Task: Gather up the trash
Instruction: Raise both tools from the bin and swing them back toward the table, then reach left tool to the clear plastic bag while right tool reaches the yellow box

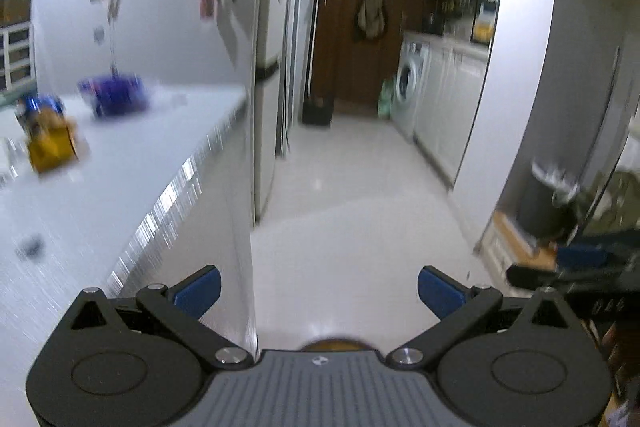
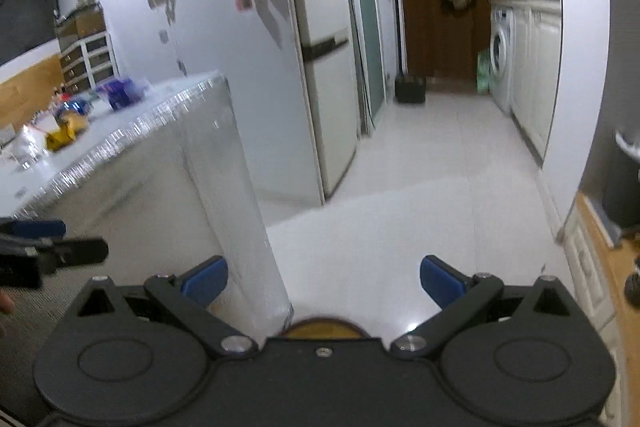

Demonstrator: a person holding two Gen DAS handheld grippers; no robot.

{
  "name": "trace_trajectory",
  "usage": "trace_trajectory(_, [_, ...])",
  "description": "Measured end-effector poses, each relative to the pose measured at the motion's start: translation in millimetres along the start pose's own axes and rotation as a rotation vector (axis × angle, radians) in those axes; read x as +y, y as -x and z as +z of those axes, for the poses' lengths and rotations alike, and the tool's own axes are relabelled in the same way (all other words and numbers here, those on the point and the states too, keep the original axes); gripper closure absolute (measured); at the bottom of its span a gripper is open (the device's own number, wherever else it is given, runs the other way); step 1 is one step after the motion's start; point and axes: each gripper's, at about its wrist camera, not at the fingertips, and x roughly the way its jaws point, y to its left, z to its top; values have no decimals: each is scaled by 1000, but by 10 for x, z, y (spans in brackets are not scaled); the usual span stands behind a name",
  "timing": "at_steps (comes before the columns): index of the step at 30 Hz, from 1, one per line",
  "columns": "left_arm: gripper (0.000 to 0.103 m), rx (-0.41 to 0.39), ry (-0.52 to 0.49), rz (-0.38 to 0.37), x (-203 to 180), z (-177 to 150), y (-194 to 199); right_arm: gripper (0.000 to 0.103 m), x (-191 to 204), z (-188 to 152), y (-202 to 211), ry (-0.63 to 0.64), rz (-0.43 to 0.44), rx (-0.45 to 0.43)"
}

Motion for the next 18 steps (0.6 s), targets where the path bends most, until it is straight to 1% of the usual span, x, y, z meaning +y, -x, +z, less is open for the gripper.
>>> trace_trajectory(5, [0,-116,-28,24,27,339,390,0,286,219,232,38,25,-99])
trace_trajectory(8, [0,-167,-45,54,95,528,590,0,485,384,316,48,59,-153])
trace_trajectory(10, [0,-185,-55,68,196,640,690,0,607,495,361,54,83,-181])
trace_trajectory(13, [0,-225,-61,104,357,800,813,0,783,655,383,71,103,-220])
trace_trajectory(18, [0,-271,-78,204,677,1064,913,0,1075,912,370,77,139,-270])
